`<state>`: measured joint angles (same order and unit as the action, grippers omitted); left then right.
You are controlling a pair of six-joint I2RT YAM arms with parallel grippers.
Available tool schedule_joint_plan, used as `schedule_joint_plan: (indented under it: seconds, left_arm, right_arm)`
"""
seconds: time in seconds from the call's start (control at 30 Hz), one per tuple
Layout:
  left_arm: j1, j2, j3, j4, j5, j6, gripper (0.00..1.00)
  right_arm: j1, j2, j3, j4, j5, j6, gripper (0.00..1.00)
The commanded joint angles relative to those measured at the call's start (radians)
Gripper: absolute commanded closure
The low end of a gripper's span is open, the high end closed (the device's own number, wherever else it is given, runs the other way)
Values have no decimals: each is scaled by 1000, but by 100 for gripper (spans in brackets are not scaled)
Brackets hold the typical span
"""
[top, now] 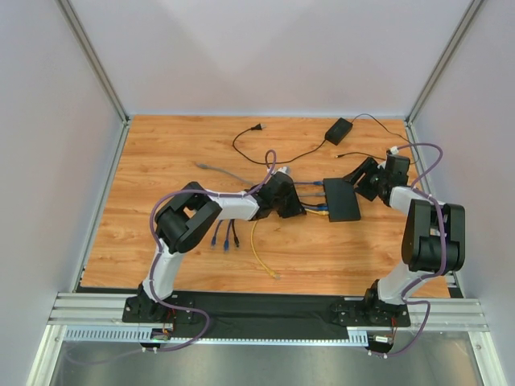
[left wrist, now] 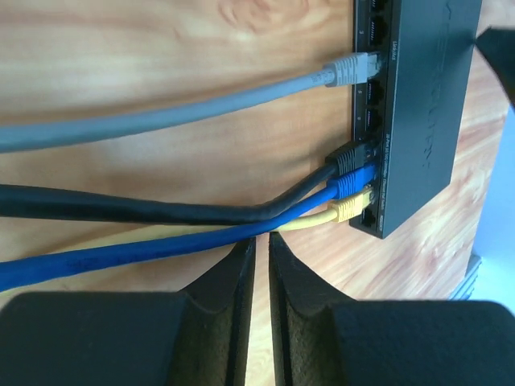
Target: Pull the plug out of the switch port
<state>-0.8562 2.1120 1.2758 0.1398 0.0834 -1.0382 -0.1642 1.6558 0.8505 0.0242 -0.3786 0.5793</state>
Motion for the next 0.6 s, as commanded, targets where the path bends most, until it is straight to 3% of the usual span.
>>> schedule_joint_plan:
  seconds: [0.0, 0.33, 0.43, 0.57]
  left_arm:
    - [45, 45, 30, -51, 4, 29, 80]
    - [60, 52, 93, -80, 44, 104, 76]
    - [40, 40, 50, -5, 76, 73, 76]
    - [14, 20, -74, 215, 90, -17, 75]
  right_arm:
    - [15, -2, 15, 34, -5, -7, 35]
    - [45, 18, 16, 31, -26, -7, 35]
    - [45, 13, 13, 31, -20, -7, 36]
    - [45, 30, 5, 42, -22, 2, 36]
